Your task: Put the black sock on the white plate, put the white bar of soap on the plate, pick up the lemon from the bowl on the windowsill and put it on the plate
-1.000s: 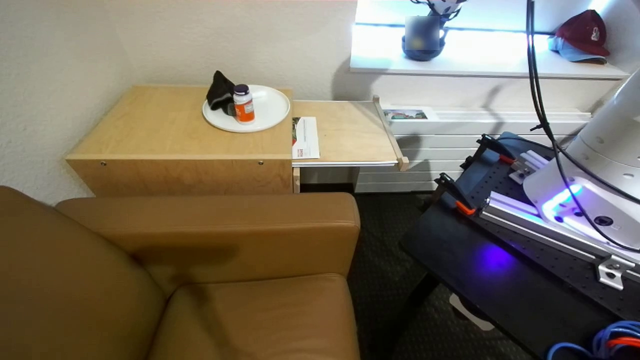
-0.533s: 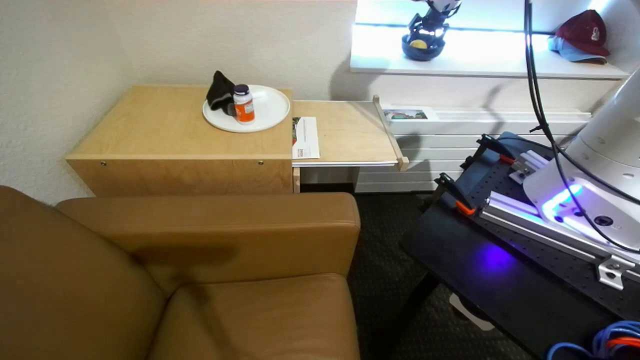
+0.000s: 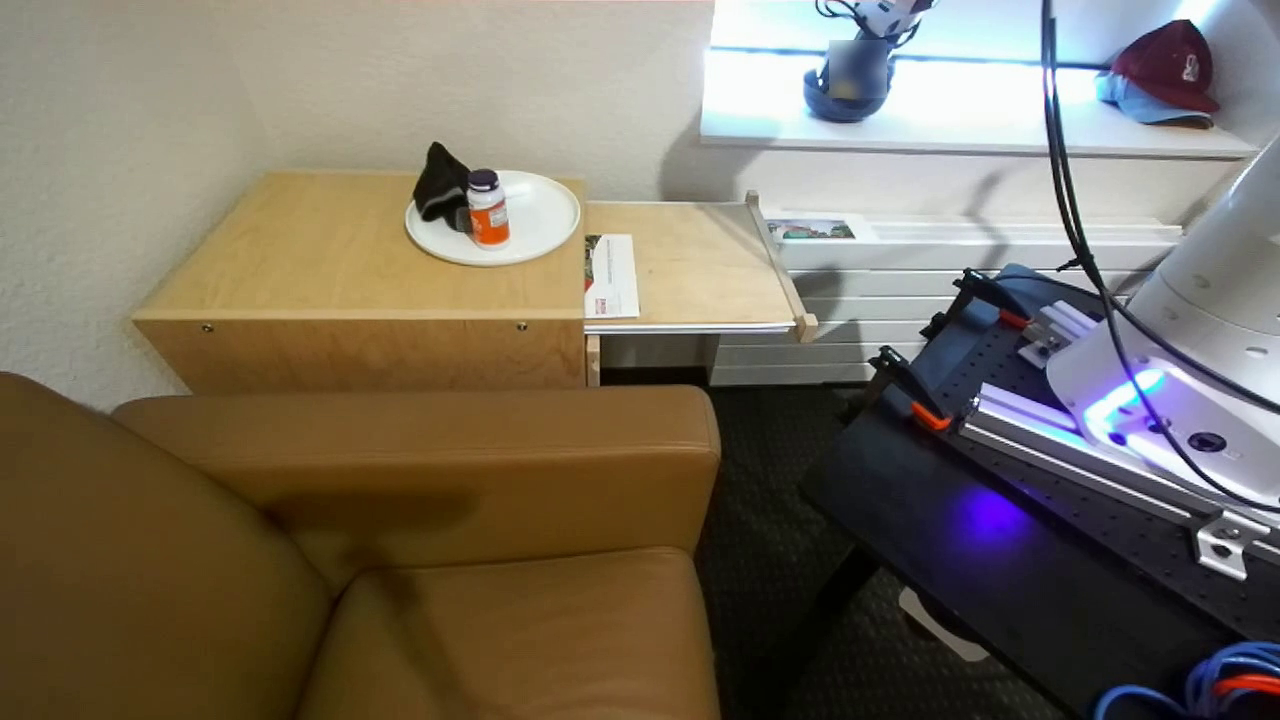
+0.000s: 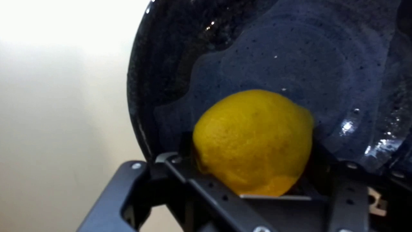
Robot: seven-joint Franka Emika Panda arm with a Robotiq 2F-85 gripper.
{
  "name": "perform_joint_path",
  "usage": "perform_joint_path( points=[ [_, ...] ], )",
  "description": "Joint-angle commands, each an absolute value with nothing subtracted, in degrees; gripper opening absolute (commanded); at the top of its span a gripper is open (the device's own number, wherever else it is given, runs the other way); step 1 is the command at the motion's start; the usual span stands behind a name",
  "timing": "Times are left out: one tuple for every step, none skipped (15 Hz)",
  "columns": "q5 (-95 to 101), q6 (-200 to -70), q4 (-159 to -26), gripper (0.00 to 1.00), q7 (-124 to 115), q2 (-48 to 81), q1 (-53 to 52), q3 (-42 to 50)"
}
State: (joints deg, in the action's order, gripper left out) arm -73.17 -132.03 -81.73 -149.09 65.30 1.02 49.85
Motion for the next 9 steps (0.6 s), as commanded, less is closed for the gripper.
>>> perform_joint_path(
  points=[
    [-73.0,-131.0,-81.8,0.53,-149.1,65.7,0.8,50.8],
    [-73.0,-131.1,-81.9,0.52,-149.1,65.8,0.6,50.9],
    [-73.0,-131.1,-81.8,0.52,-149.1,65.8,0.7,50.9],
    [-73.0,-131.3,-81.8,0.51,-149.1,65.8,0.6,50.9],
    [-72.8,-131.4,-81.8,0.51,-149.1,65.7,0.7,50.9],
    [-72.3,-131.2,-81.6,0.51,-149.1,65.2,1.1,50.8],
    [-66.2,-134.2,-82.2,0.51,-148.9,59.9,5.2,44.4],
    [-64.9,-134.1,-83.1,0.51,-146.8,57.8,6.1,43.9],
    [-62.2,-133.9,-83.6,0.51,-145.7,55.8,7.5,42.7]
  ],
)
